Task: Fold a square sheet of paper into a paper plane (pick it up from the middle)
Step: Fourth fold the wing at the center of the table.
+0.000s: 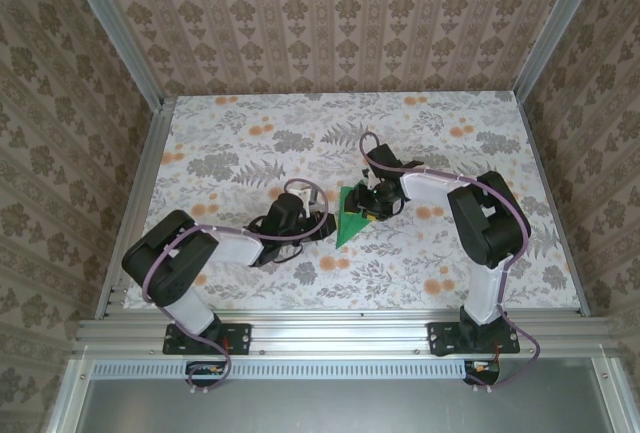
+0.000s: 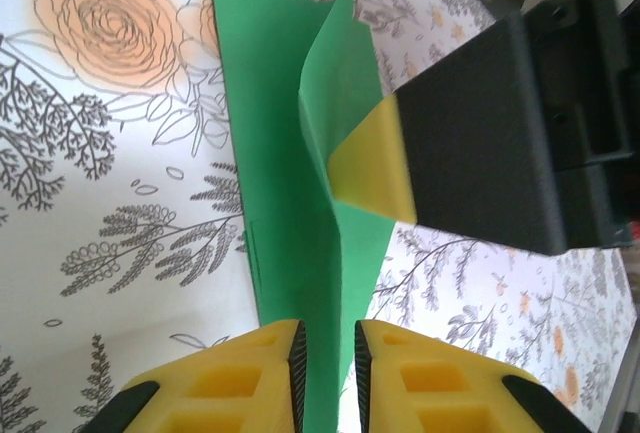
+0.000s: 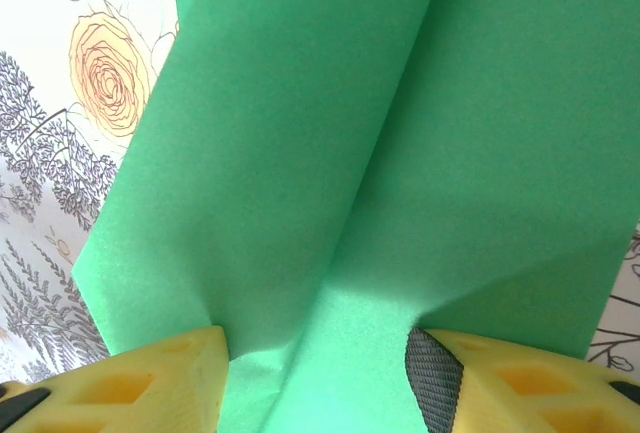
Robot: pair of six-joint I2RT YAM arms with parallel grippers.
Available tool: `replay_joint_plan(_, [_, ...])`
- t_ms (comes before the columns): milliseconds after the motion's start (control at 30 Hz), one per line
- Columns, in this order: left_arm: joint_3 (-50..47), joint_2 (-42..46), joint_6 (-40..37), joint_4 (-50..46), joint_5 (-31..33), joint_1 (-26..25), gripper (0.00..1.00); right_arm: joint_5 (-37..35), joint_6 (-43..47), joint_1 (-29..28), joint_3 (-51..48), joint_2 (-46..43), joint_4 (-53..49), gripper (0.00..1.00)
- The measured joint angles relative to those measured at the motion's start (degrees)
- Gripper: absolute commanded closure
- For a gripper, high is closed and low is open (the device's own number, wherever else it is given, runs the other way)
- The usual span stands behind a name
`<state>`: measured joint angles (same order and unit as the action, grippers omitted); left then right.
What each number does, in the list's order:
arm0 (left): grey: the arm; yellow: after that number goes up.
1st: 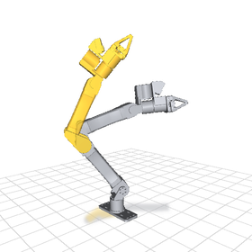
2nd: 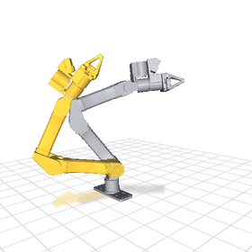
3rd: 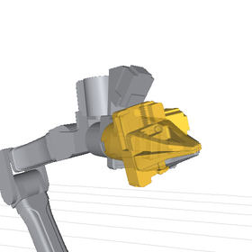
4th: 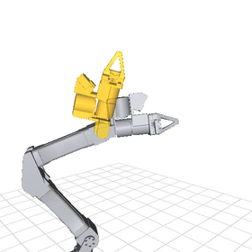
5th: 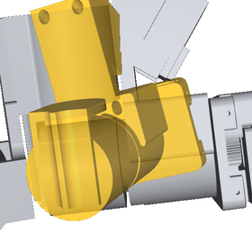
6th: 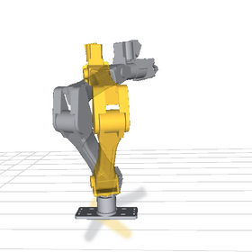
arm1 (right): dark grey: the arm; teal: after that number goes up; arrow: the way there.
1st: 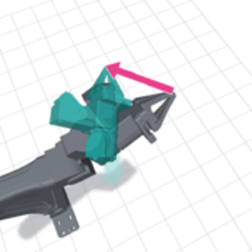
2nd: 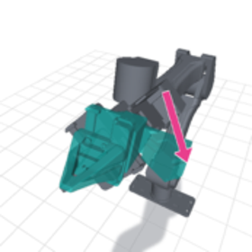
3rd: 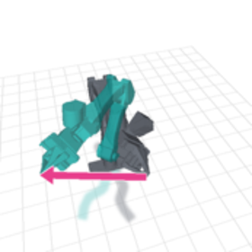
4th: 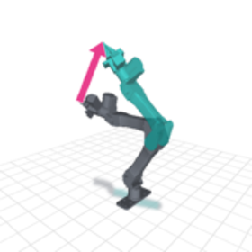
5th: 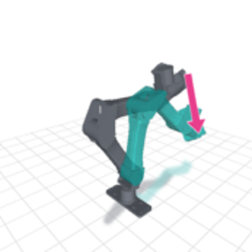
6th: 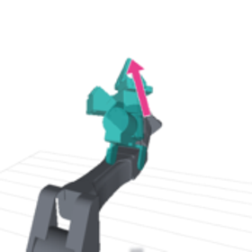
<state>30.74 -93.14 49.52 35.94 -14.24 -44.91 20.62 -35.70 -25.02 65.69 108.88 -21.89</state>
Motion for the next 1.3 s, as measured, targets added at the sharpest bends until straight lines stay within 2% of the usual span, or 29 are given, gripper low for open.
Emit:
replay_joint_plan(467, [1.2,-2.12,1.14,3.5,-1.01,-1.68,0.82,-2.29,-2.34,-0.7,2.14,1.22,-2.64,0.44])
replay_joint_plan(733, [3.23,-5.44,1.25,2.8,-1.84,-2.43,0.88,-3.1,-3.78,-0.7,3.02,1.88,-4.09,0.5])
replay_joint_plan(1300, [4.09,-6.54,1.22,0.24,-2.12,-2.75,0.89,-2.82,-3.48,-0.76,4.22,2.6,-5.27,0.44])
